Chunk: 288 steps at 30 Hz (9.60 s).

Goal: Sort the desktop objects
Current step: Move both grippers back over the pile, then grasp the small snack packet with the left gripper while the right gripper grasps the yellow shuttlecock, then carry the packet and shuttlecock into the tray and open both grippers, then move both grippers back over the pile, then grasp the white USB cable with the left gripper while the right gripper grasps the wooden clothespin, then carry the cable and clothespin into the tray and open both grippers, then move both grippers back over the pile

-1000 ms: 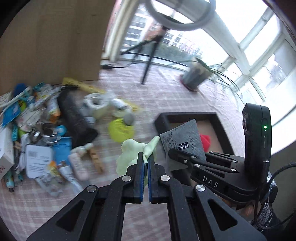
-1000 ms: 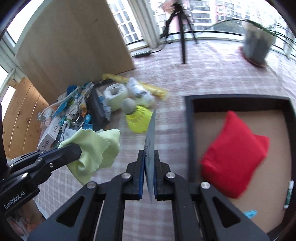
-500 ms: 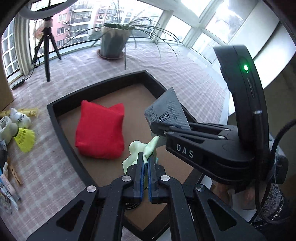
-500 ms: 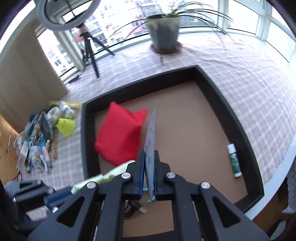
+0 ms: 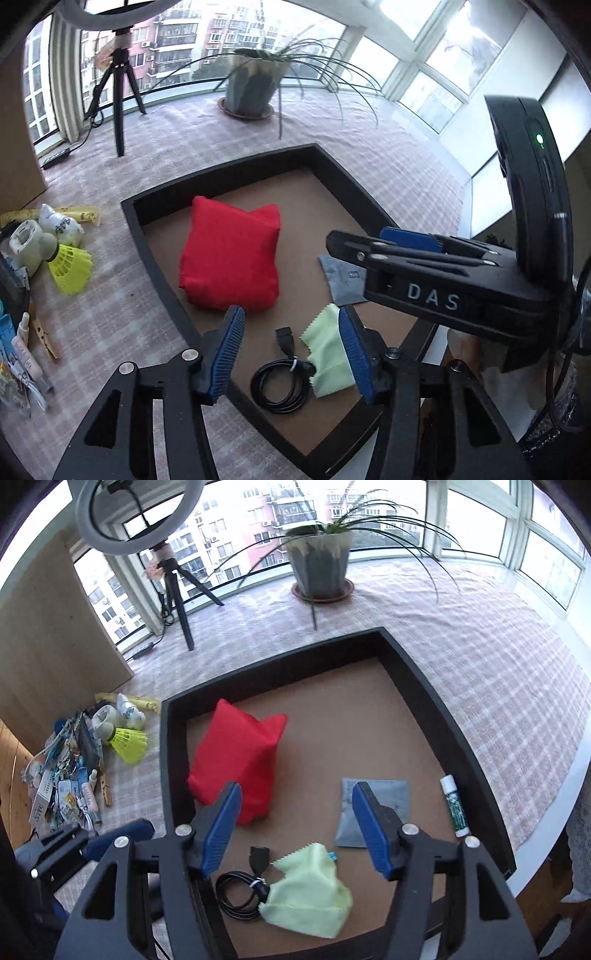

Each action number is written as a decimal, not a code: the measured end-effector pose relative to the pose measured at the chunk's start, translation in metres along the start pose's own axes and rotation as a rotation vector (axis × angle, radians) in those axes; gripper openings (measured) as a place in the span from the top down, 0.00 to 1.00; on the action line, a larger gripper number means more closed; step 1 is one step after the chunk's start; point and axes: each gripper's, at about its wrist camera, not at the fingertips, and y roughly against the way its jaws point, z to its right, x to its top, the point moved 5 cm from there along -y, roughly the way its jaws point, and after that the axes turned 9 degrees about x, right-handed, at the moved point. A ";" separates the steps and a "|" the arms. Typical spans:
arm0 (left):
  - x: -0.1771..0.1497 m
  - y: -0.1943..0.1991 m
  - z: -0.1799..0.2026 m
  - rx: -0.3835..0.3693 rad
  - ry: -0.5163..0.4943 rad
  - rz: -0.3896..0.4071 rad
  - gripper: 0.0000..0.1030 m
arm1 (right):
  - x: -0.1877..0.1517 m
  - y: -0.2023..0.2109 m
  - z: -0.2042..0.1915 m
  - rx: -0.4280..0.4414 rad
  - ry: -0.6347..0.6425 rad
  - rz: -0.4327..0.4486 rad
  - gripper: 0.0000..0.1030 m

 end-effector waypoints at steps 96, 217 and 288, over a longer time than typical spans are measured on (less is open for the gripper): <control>-0.098 0.062 -0.280 0.222 0.554 0.104 0.98 | 0.008 -0.113 -0.204 0.247 0.330 -0.146 0.69; -0.124 -0.008 -0.281 0.264 0.636 -0.031 0.84 | -0.053 -0.166 -0.237 0.223 0.514 -0.313 0.88; -0.071 0.006 -0.266 0.334 0.599 0.003 0.69 | -0.006 -0.106 -0.223 0.242 0.439 -0.159 0.59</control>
